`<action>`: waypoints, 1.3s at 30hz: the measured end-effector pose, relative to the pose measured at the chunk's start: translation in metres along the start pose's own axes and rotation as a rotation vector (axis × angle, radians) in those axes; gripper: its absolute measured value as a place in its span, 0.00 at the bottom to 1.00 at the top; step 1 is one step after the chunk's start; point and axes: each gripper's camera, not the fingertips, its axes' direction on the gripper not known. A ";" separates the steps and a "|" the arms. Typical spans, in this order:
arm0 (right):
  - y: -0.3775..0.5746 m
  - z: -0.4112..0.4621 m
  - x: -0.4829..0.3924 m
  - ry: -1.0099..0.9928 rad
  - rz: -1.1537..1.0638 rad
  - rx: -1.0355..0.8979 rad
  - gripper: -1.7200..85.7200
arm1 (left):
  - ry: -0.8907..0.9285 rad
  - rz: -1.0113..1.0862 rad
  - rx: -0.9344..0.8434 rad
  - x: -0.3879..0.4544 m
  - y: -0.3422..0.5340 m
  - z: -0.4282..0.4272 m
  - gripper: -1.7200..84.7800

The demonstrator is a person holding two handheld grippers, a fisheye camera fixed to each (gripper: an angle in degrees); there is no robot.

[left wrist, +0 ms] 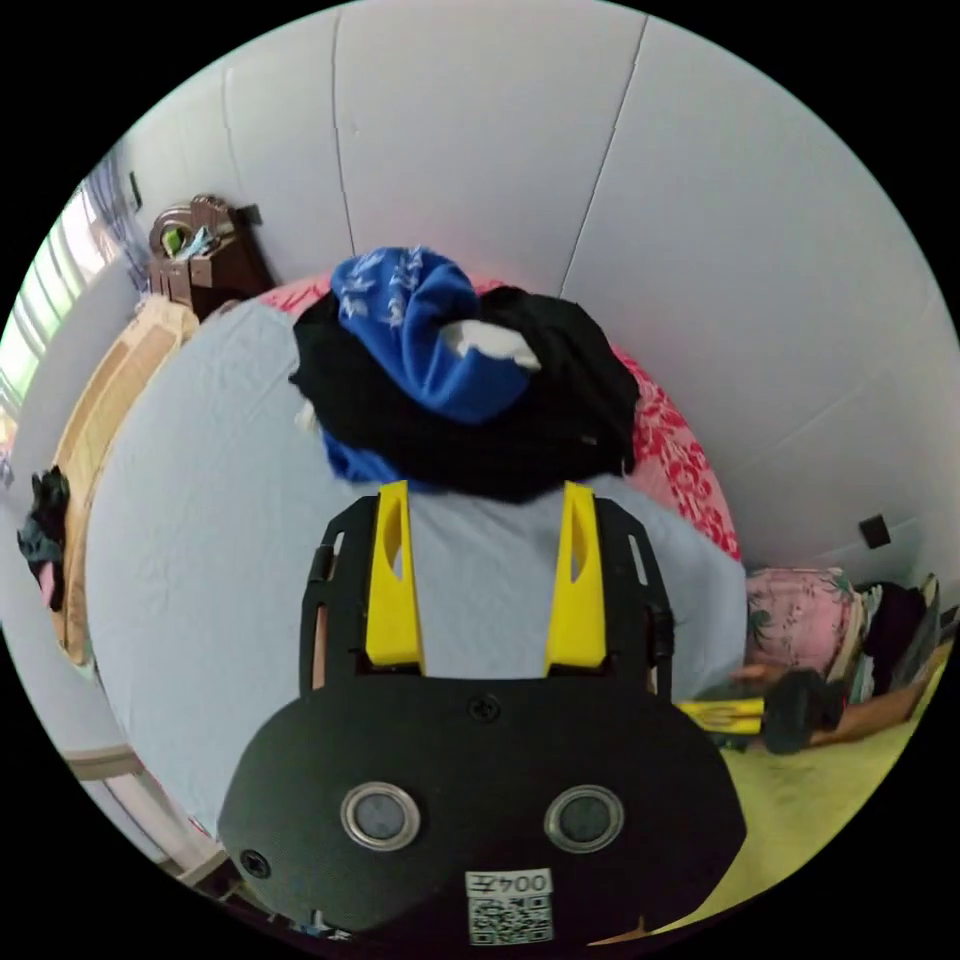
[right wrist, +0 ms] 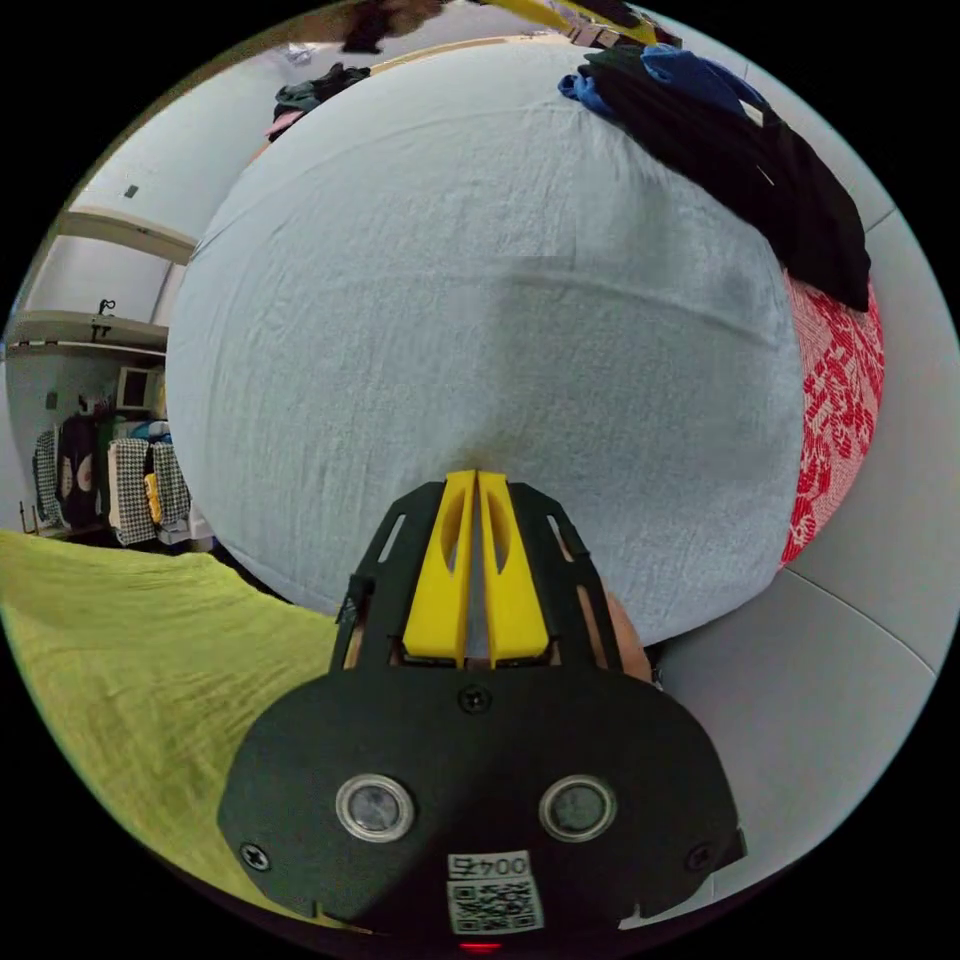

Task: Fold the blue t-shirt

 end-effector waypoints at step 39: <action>-0.028 -0.007 -0.008 0.005 -0.156 -0.200 0.01 | 0.190 -0.589 0.740 -0.192 0.459 -0.474 0.03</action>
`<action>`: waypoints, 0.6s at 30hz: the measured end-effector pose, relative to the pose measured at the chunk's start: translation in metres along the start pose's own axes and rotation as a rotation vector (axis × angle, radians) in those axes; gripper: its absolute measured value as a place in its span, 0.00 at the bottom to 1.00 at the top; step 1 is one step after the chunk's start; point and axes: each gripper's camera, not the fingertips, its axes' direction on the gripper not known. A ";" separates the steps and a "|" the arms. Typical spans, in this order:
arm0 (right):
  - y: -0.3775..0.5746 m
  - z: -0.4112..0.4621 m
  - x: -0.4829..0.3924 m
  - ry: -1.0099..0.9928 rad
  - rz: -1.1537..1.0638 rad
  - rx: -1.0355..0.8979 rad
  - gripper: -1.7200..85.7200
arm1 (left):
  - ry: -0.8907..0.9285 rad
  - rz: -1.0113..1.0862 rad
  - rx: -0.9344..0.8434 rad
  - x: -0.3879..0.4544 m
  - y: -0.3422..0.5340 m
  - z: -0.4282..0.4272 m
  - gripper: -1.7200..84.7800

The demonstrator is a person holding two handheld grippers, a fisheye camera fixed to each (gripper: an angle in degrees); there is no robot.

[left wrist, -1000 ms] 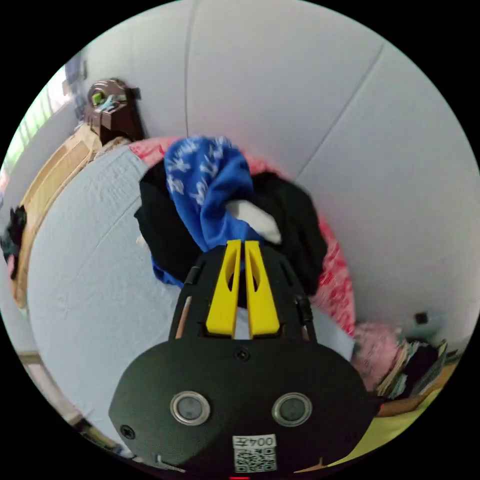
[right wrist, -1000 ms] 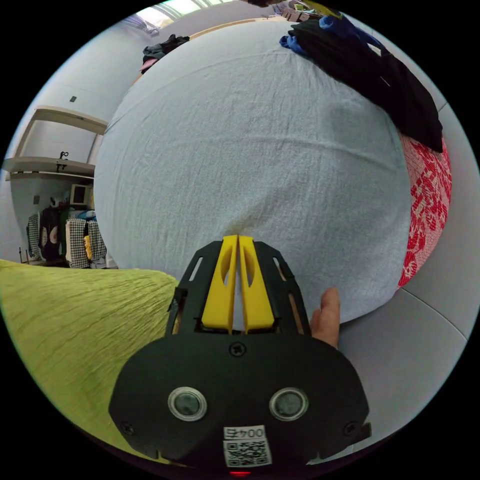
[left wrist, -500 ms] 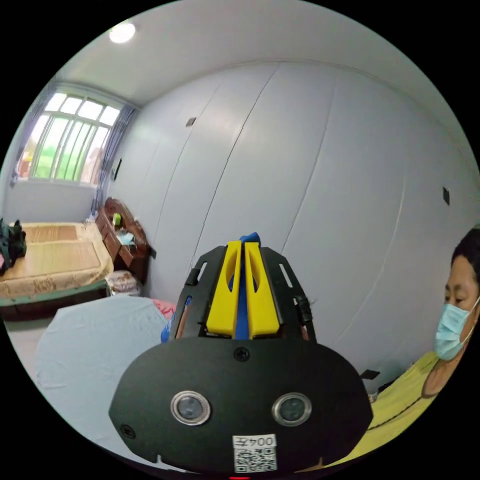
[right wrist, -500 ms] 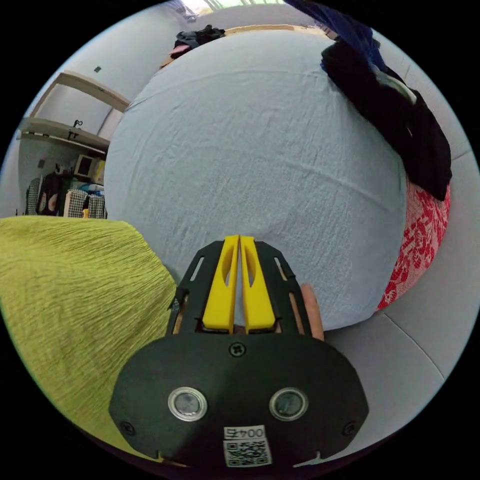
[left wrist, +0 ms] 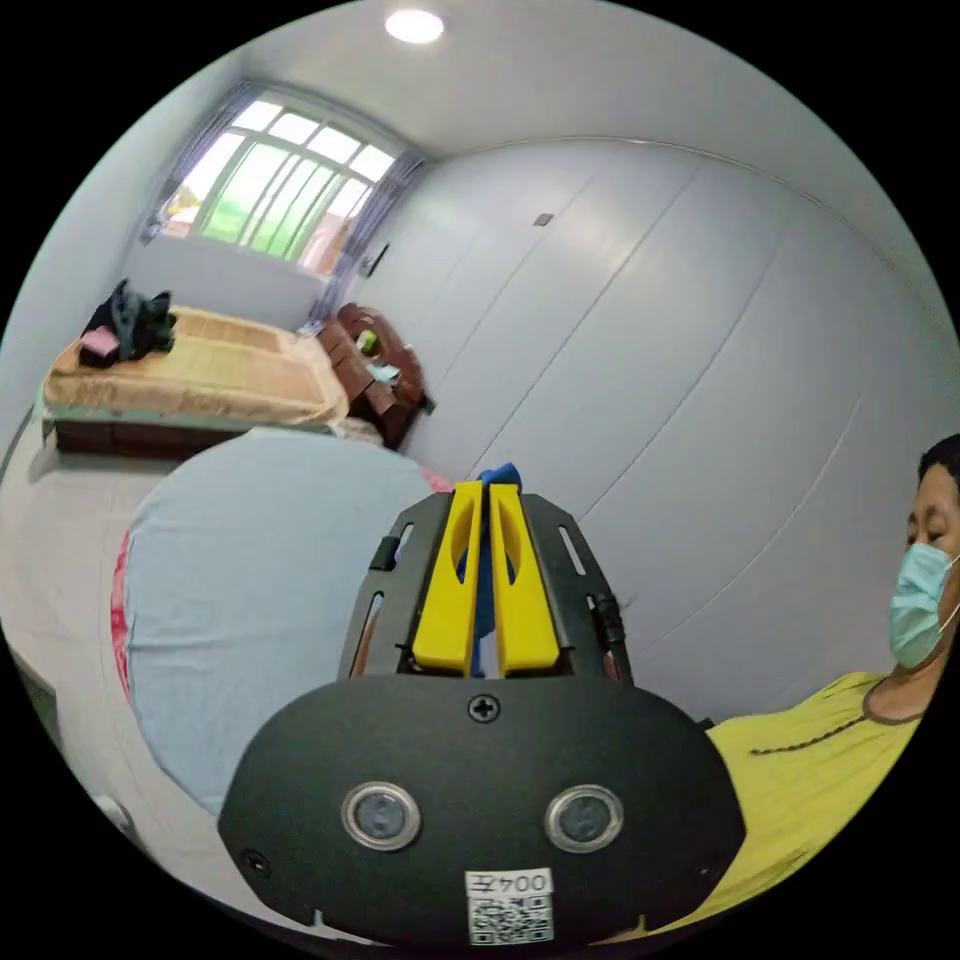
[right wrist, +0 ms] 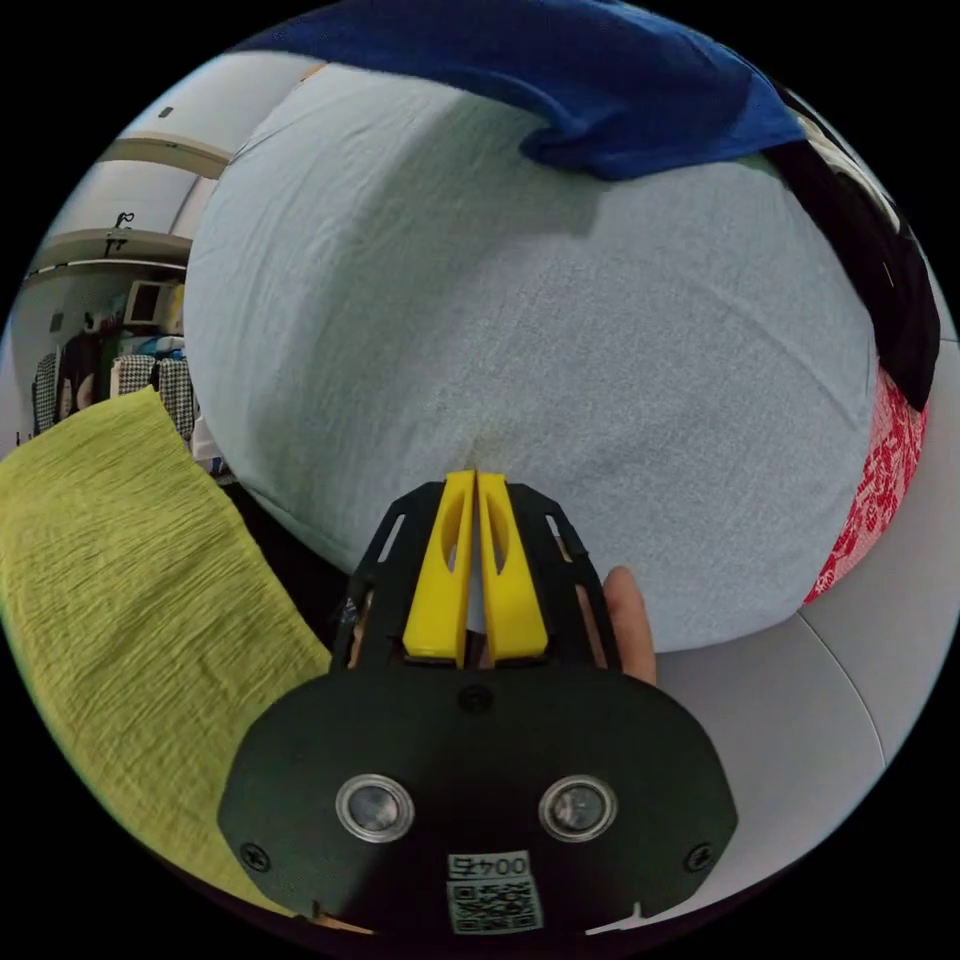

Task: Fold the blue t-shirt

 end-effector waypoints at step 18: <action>-0.032 0.039 -0.033 0.159 -0.010 -0.130 0.01 | -0.132 -0.301 -0.391 -0.127 0.161 0.035 0.05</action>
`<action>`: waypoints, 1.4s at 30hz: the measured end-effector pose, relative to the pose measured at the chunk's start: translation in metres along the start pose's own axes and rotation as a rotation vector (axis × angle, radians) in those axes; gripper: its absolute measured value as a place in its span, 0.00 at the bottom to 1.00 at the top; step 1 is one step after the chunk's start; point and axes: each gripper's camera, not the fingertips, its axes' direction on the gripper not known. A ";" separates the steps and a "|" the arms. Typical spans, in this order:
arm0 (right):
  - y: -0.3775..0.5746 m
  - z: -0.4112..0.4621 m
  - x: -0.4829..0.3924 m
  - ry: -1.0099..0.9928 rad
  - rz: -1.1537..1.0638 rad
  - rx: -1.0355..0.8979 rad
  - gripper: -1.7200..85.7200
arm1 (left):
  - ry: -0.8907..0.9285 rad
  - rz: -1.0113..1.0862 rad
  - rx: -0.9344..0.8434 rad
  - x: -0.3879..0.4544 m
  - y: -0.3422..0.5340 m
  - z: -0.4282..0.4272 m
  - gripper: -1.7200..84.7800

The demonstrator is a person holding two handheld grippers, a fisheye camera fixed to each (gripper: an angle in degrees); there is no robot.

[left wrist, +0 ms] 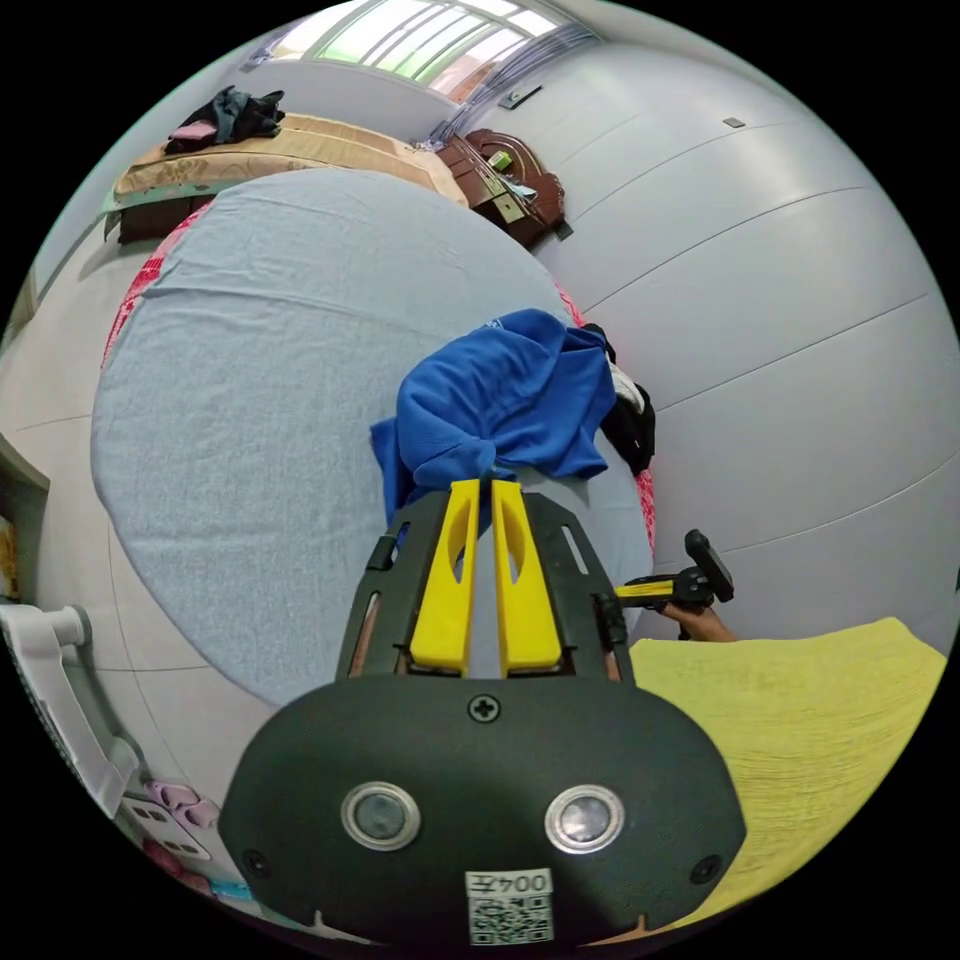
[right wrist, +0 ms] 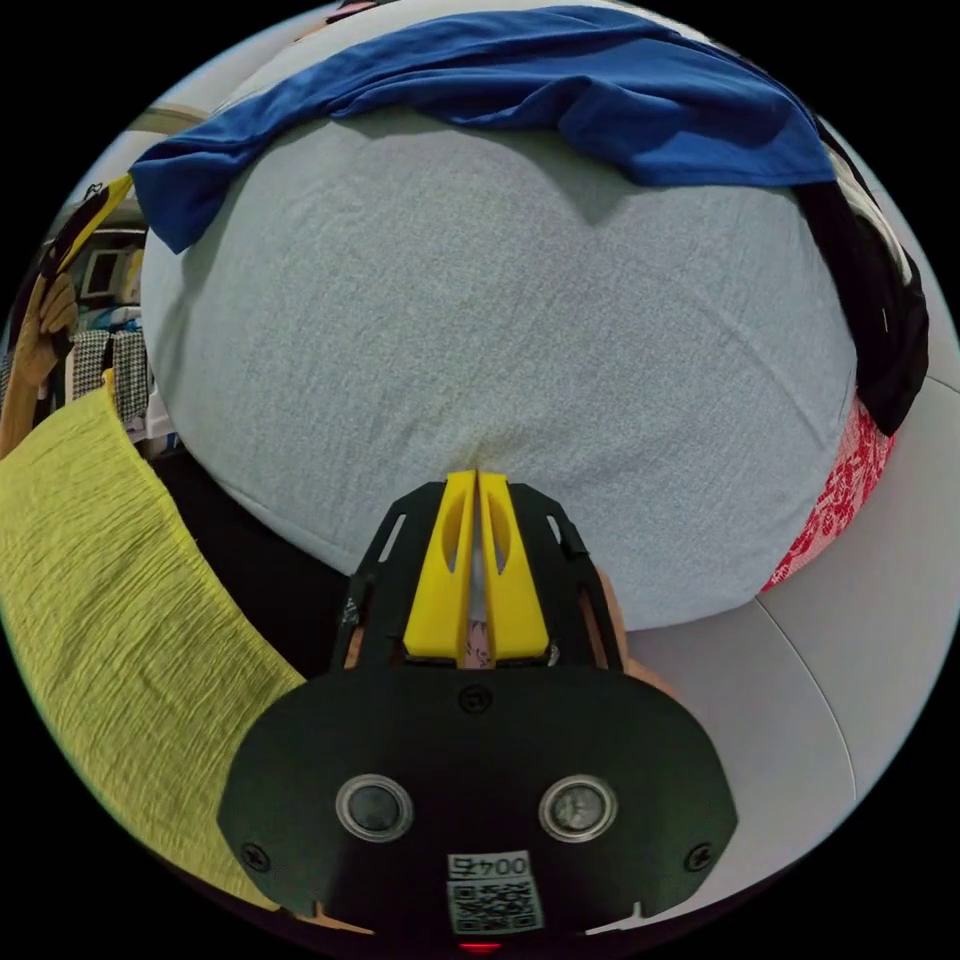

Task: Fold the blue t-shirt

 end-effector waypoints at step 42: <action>0.007 0.061 -0.016 -0.004 0.129 0.042 0.01 | -0.122 0.131 -0.082 0.024 -0.037 -0.102 0.18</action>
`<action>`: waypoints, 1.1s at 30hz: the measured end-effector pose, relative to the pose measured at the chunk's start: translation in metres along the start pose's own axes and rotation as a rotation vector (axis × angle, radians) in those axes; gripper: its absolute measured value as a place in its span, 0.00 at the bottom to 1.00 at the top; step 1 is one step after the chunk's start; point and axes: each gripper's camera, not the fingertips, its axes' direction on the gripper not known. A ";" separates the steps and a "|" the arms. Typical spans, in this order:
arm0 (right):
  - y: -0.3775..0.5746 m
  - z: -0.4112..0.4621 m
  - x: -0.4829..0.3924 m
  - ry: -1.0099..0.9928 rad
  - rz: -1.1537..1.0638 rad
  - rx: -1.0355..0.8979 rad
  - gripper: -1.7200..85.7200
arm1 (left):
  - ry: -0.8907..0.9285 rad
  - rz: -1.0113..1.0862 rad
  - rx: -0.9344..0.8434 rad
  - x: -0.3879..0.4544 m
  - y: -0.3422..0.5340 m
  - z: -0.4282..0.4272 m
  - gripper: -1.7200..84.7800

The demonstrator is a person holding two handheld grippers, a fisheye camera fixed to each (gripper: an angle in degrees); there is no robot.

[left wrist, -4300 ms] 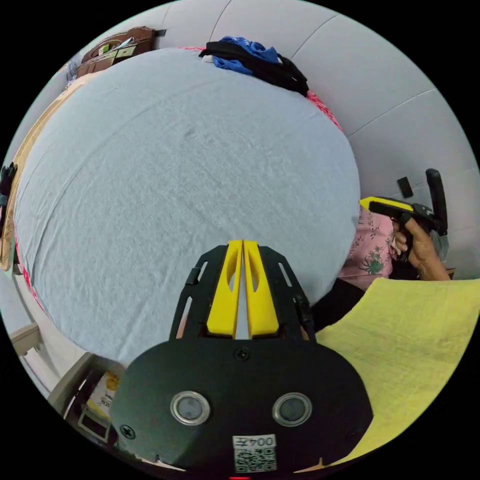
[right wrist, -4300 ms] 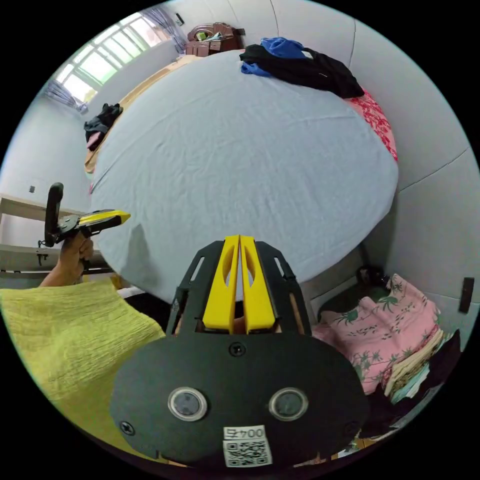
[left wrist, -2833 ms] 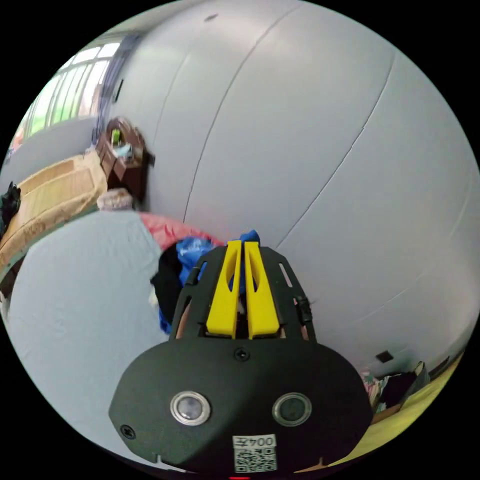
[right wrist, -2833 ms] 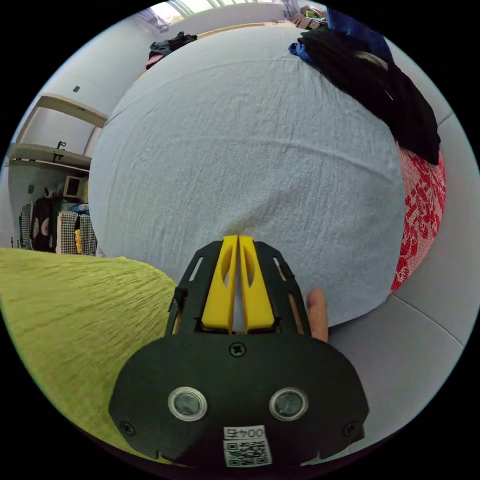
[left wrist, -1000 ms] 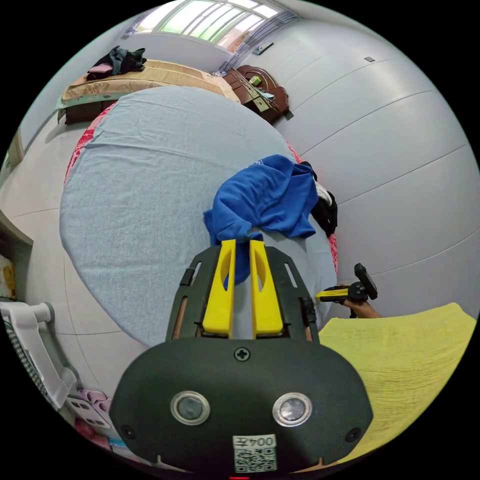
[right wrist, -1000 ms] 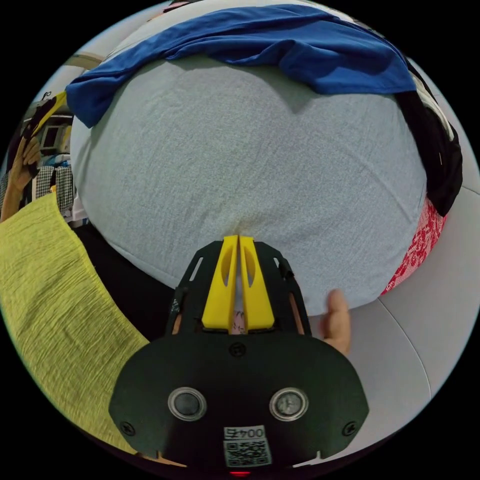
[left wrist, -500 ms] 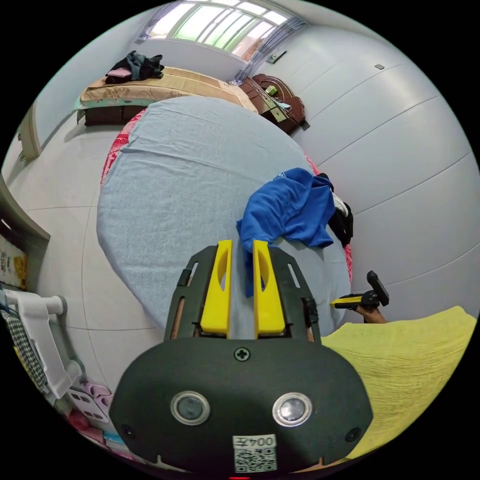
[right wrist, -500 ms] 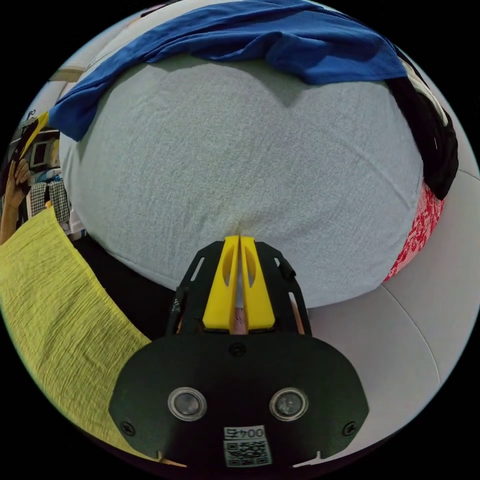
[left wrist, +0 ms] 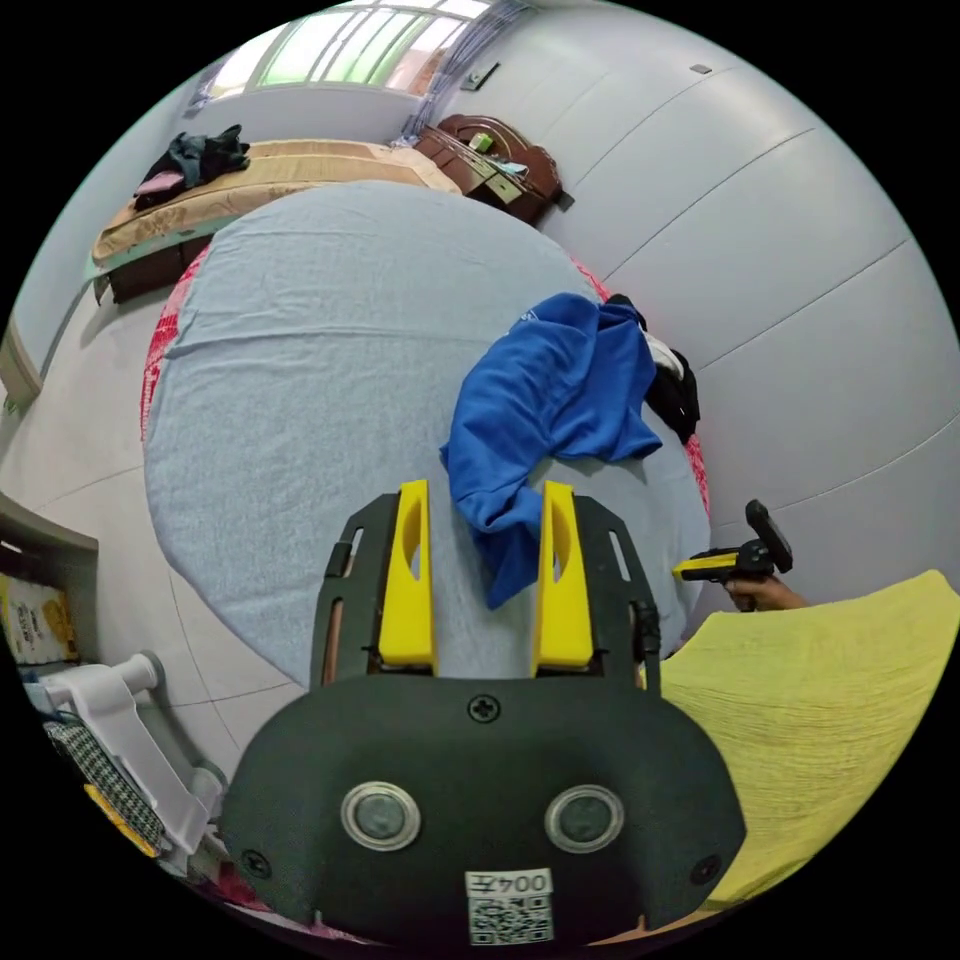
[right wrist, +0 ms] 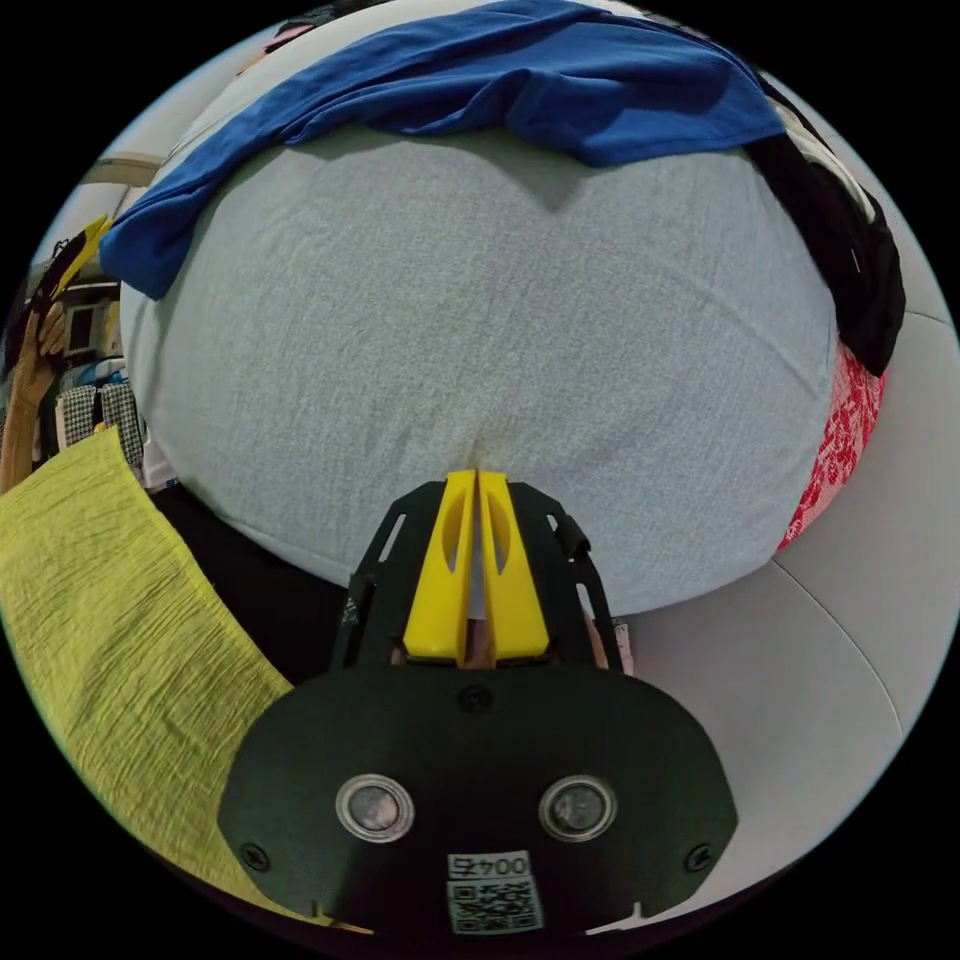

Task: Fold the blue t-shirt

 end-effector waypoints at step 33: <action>0.033 0.011 0.065 -0.215 -0.020 0.025 0.01 | 0.525 0.661 0.740 0.266 -0.046 -0.435 0.06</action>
